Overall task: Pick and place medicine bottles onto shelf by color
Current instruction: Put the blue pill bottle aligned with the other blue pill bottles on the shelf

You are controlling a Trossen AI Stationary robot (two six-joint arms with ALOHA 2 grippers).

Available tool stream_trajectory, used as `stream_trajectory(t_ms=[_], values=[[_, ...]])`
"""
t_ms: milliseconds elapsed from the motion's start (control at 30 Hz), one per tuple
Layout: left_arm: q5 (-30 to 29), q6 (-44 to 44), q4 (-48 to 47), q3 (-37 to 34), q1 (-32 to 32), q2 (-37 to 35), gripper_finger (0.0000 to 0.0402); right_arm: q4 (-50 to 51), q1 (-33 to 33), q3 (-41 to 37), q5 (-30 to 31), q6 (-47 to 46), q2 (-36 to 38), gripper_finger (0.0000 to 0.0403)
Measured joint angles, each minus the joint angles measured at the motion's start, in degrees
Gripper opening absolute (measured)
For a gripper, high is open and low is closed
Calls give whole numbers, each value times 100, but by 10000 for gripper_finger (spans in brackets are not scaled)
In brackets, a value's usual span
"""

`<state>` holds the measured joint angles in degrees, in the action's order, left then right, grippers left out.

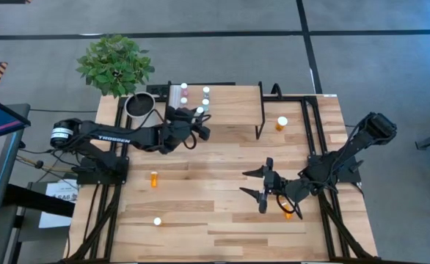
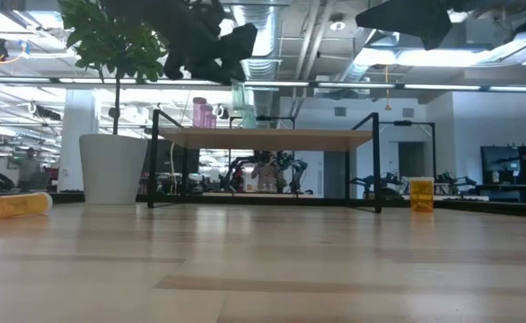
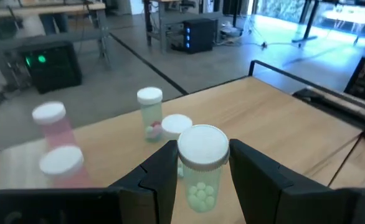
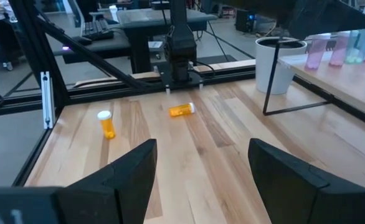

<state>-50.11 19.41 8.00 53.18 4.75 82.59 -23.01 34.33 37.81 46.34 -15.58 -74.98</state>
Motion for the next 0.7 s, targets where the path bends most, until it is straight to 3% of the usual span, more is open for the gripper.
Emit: stream_trajectory(t_ms=[300, 500, 700], values=[[-10, 205, 1113, -471, -88, 7, 126, -31, 2, 4, 1, -88, 0, 276], [-35, -24, 1191, -471, -155, 10, 126, -31, -11, 4, 1, -91, 0, 276], [-143, 101, 1268, -421, -155, 484, 126, -62, -35, 4, 1, -104, -2, 276]])
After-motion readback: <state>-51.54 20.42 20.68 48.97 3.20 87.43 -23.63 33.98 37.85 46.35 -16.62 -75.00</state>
